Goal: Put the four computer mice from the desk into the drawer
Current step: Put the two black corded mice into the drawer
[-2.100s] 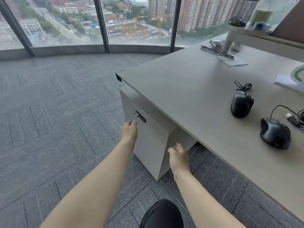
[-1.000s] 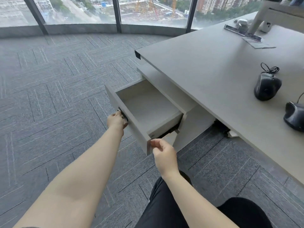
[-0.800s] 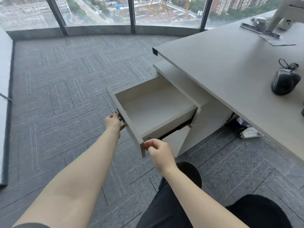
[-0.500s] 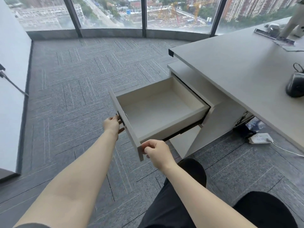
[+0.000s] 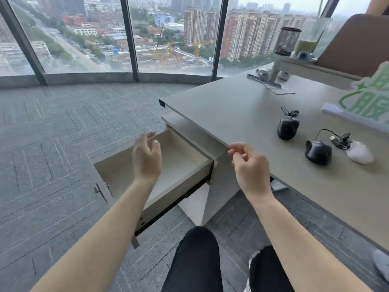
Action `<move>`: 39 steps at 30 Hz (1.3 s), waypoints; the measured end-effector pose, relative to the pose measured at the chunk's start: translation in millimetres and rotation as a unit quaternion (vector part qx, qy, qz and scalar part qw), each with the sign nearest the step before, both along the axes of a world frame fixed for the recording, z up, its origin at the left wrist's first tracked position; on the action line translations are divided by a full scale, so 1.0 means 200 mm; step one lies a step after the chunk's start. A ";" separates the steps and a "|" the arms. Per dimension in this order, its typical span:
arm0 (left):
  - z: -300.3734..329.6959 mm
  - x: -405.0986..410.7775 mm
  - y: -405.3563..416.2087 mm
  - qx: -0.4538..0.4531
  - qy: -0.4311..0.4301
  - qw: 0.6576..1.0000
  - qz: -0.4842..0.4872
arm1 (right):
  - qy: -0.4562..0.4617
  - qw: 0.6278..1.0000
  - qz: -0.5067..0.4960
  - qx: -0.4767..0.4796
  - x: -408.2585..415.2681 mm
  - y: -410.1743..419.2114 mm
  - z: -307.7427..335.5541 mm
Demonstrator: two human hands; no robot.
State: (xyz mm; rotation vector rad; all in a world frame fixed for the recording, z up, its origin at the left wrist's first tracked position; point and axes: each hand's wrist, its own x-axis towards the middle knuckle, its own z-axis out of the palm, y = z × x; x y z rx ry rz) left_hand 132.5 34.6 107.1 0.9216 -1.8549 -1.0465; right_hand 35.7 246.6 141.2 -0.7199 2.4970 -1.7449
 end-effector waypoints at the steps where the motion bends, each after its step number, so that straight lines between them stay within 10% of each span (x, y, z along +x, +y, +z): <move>1: 0.04 -0.11 0.08 -0.012 0.005 0.999 -0.038 | 0.029 0.999 -0.043 0.002 -0.09 0.07 0.05; 10: 0.25 -1.02 0.83 -0.058 -0.105 0.942 -0.314 | 0.051 0.922 -0.237 0.301 -0.71 0.63 0.07; 22: 0.16 -1.61 1.05 -0.158 -0.261 0.924 -0.230 | -0.004 0.889 -0.209 0.408 -0.95 0.67 0.01; 28: 0.17 -1.54 0.96 -0.081 -0.151 0.958 -0.231 | 0.053 0.907 -0.211 0.360 -0.98 0.70 -0.03; 39: 0.71 -0.85 0.44 -0.120 0.116 0.973 -0.157 | 0.174 0.980 -0.102 0.000 -0.65 0.23 0.50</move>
